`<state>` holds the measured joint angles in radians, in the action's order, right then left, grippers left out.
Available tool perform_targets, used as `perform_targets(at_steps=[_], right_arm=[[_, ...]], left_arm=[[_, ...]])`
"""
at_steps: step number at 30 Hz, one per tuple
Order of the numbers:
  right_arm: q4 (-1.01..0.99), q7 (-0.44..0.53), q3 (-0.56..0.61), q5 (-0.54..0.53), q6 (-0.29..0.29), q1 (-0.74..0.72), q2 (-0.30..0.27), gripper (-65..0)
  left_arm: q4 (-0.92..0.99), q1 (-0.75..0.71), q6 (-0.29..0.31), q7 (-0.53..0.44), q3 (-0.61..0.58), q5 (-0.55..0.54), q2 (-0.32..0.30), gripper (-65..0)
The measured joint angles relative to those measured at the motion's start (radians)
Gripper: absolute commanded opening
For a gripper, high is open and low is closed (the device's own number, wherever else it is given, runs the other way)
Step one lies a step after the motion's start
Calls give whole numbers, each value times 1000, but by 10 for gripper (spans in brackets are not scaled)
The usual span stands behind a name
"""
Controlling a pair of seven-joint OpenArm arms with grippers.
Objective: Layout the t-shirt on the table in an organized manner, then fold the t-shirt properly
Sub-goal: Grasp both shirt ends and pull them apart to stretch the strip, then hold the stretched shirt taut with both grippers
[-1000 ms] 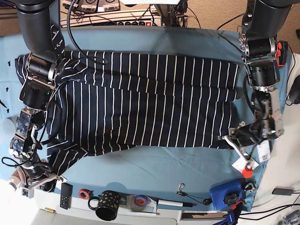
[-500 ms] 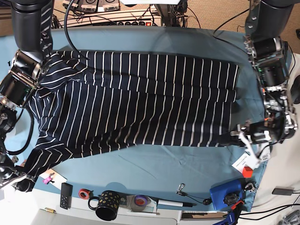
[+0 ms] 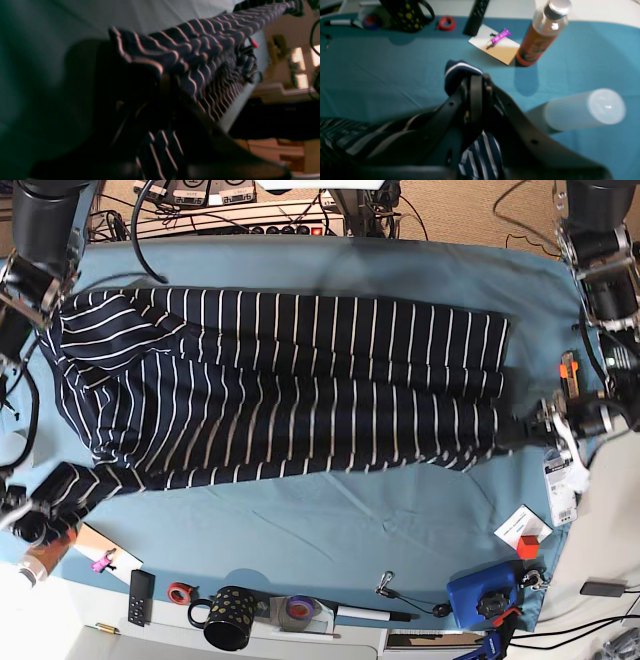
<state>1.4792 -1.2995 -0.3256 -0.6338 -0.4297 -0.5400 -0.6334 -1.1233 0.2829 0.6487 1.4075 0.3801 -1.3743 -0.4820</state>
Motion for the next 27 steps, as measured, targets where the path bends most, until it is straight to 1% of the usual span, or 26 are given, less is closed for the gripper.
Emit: perform_targets(at_steps=[5, 10, 12, 14, 17, 19, 22, 24, 27], right_arm=[[95, -14, -128, -16, -2, 179, 5, -650], [151, -56, -309, -156, -63, 374, 7, -650], [161, -66, -370, -192, -70, 432, 8, -650], [164, -66, -419, -208, -80, 475, 7, -650], [165, -80, -447, -231, -88, 546, 7, -650], [166, -84, -448, -235, -97, 592, 19, -650], [166, -84, -450, -261, -120, 656, 69, -650], [166, -88, -449, -259, -122, 700, 107, -650], [164, -91, -451, -267, -133, 745, 142, -650]], left_arm=[[-41, -72, 0, -1, 0, -7, 2, -650], [-119, -121, 4, -1, 0, -7, 3, -650], [-141, -135, 4, -1, 0, -7, 3, -650], [-148, -140, 26, -1, 0, -7, 3, -650], [-150, -141, 26, -1, 0, -7, 3, -650], [-152, -150, 26, -1, 0, -7, 2, -650], [-153, -181, 26, -1, 0, -7, 2, -650], [-153, -212, 26, 0, 0, -7, 3, -650], [-151, -250, 26, -1, 0, -7, 3, -650]])
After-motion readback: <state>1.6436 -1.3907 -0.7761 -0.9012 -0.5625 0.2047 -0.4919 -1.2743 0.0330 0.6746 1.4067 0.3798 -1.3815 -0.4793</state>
